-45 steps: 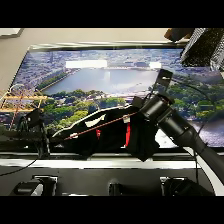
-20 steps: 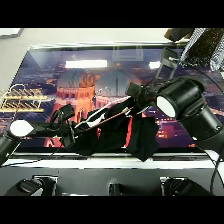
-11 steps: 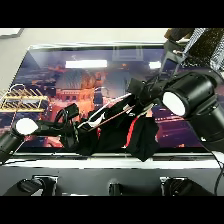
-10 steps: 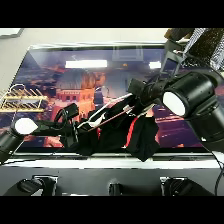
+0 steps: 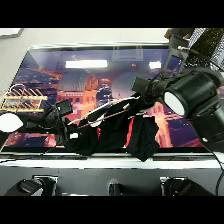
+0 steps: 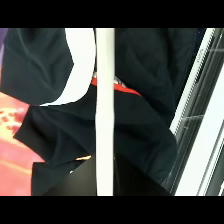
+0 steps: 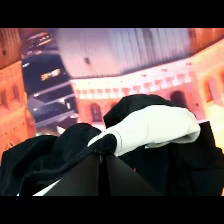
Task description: Fold the clothes and pants, and hang the long-sleeved shirts on hangers.
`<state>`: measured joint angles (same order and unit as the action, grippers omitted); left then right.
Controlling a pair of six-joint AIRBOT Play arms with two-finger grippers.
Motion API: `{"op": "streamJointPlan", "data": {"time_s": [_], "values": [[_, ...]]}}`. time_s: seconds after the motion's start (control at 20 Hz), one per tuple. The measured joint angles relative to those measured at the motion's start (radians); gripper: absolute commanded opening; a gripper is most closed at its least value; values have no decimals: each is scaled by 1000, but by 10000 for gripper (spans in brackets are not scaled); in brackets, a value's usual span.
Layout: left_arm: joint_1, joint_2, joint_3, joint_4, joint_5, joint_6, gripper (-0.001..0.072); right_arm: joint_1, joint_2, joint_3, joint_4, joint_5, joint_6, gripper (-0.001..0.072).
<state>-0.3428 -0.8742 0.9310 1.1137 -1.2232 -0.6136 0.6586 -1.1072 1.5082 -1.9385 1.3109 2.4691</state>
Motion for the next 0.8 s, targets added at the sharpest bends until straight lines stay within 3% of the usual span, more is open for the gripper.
{"op": "streamJointPlan", "data": {"time_s": [0.3,0.8], "values": [[-37,-32,22,19,7,-7,40,0,0,12,50,-58,-1,46],[-116,-108,25,-21,159,1,40,-1,-1,14,137,-100,-3,46]]}}
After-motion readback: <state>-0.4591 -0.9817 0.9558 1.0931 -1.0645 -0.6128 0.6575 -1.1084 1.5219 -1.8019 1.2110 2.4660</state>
